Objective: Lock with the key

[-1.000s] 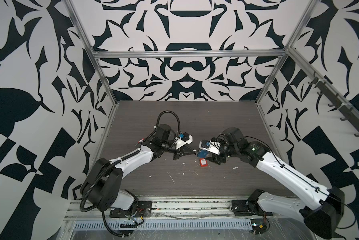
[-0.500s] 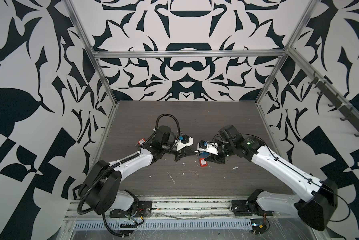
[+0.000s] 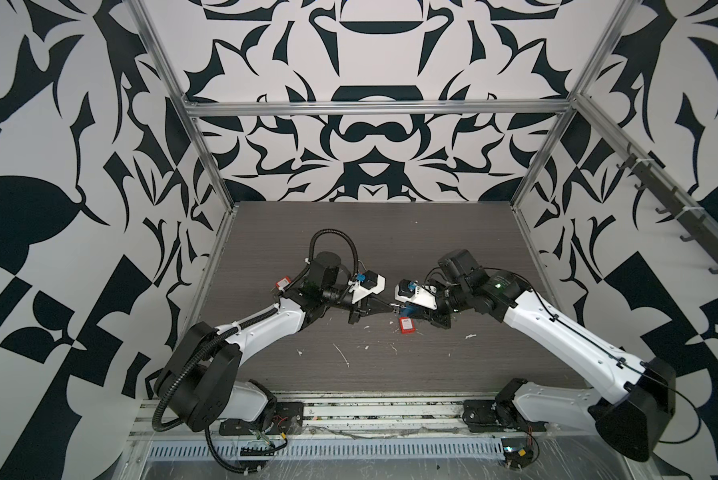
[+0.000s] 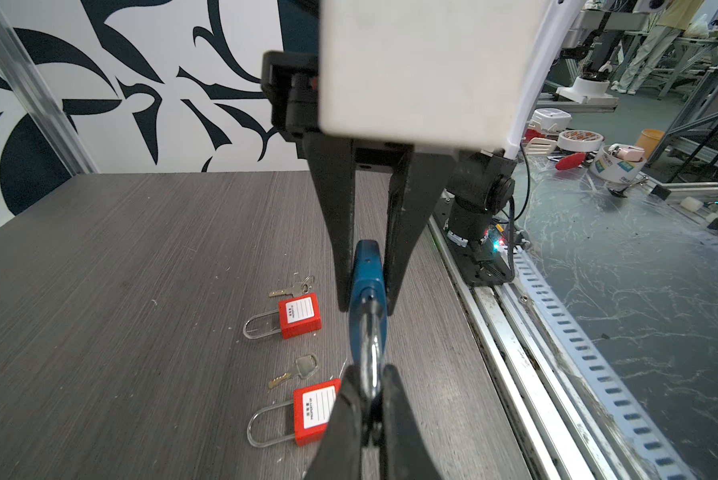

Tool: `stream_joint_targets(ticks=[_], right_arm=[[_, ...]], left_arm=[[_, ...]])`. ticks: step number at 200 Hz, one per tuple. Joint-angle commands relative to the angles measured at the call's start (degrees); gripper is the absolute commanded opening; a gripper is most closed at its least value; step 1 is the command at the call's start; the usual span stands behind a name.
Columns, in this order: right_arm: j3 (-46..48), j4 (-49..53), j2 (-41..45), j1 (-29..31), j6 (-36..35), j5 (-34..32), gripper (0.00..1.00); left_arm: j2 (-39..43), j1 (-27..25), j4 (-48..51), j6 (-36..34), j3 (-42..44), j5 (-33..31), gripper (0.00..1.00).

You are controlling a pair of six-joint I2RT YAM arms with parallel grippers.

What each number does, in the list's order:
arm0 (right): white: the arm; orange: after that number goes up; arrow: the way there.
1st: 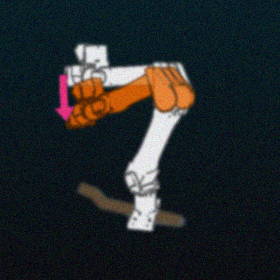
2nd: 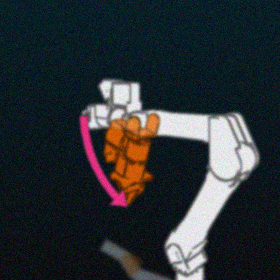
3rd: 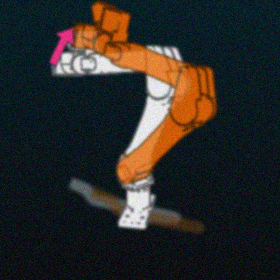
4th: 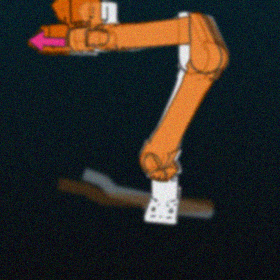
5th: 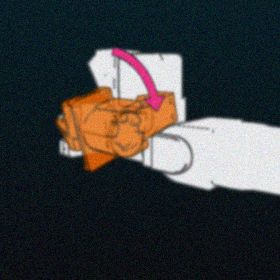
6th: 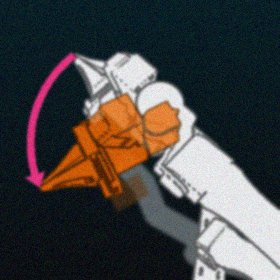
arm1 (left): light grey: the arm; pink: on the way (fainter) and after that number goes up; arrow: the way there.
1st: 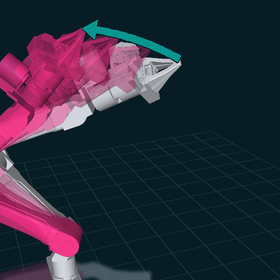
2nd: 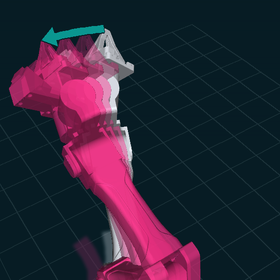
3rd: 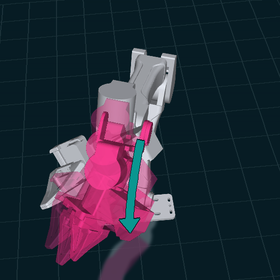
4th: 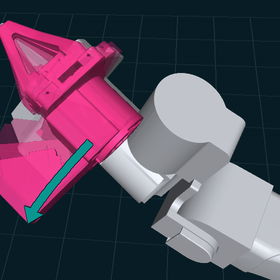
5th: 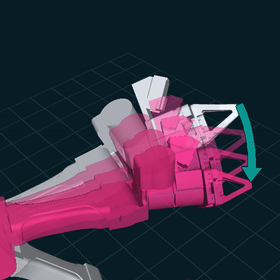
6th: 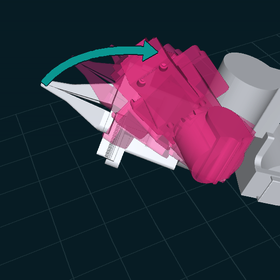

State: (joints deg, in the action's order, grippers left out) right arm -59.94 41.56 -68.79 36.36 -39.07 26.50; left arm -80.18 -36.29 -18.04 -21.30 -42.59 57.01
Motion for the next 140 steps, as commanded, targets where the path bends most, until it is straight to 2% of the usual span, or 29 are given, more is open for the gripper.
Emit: stream_joint_targets(ticks=[1, 61, 112, 140], right_arm=[[-2.2, 0.06, 1.09, -0.06, 0.13, 3.2, 0.21], [-3.2, -0.1, 1.12, -0.23, -0.64, 6.17, 0.11], [-3.08, -2.86, 1.84, -0.72, 0.35, 11.58, 0.09], [-2.62, -5.94, 2.3, -0.91, 0.56, 10.04, 0.06]], left_arm=[[0.83, -0.23, -2.53, 0.68, -0.48, 2.57, 0.0], [-1.99, -3.12, -5.56, 1.05, -0.33, 1.21, 0.0], [-3.9, -6.43, -10.93, 2.57, -0.13, -1.37, 0.0], [-5.22, -8.07, -12.87, 3.74, 0.05, -1.86, 0.0]])
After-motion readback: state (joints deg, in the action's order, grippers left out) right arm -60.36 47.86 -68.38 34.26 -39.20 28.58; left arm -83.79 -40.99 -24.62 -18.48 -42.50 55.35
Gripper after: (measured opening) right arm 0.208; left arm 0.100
